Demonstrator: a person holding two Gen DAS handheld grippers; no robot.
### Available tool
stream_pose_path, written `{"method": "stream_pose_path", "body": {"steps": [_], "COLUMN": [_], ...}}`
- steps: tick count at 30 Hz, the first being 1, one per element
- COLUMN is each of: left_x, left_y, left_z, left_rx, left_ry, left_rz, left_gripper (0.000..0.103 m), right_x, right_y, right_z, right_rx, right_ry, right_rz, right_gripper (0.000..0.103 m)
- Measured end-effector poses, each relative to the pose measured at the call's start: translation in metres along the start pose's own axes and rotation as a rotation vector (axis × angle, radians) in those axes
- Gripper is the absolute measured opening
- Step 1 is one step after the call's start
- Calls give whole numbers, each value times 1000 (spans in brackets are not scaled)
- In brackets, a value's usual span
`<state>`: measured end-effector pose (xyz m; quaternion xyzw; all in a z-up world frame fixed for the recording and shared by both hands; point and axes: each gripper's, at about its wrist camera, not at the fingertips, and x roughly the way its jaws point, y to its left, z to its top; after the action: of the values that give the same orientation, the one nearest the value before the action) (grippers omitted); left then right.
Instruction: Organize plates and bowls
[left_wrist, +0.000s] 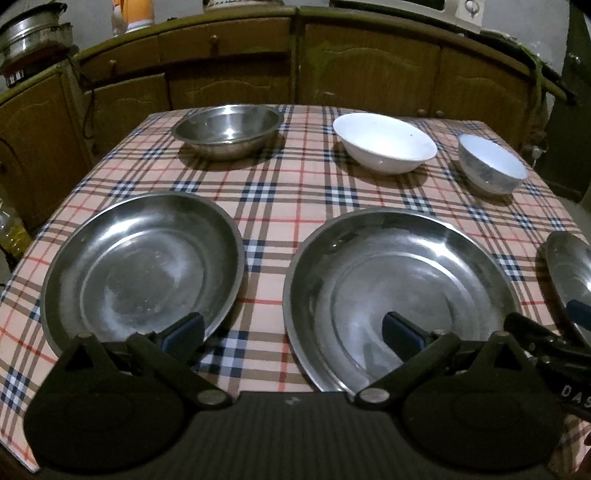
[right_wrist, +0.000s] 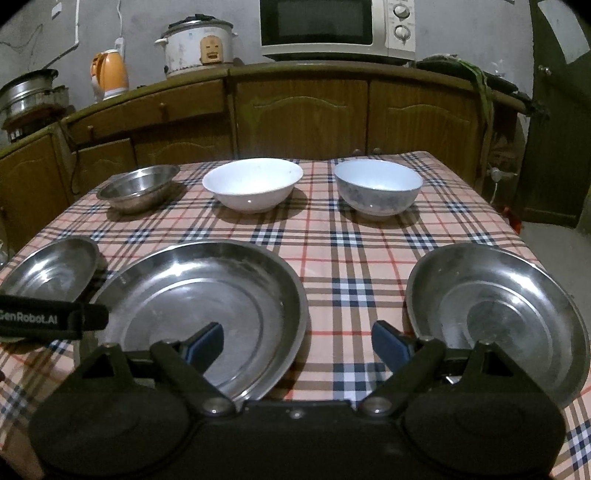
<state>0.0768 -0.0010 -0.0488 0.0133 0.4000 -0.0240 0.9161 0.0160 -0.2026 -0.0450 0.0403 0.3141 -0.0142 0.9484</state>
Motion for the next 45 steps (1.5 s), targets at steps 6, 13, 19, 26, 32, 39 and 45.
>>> {"method": "stream_pose_path", "body": {"steps": [6, 13, 19, 26, 32, 39, 45], "left_x": [7, 12, 18, 29, 34, 34, 34], "left_y": [6, 8, 9, 8, 6, 13, 18], "left_z": [2, 4, 3, 7, 9, 10, 7], "left_rx": [-12, -3, 5, 8, 30, 18, 11], "left_ry": [16, 20, 33, 51, 48, 26, 5], "left_rz": [7, 9, 8, 8, 13, -24, -41], "left_gripper": [103, 103, 103, 101, 98, 80, 67], "right_x": [7, 14, 23, 38, 49, 60, 61], "right_y": [0, -1, -5, -11, -15, -10, -5], "right_z": [0, 1, 0, 0, -1, 2, 4], "right_rx": [-1, -2, -5, -5, 1, -13, -43], "right_ry": [11, 17, 35, 63, 85, 99, 86], "right_rz": [8, 5, -2, 1, 21, 42, 60], "right_gripper": [102, 102, 102, 102, 100, 90, 68]}}
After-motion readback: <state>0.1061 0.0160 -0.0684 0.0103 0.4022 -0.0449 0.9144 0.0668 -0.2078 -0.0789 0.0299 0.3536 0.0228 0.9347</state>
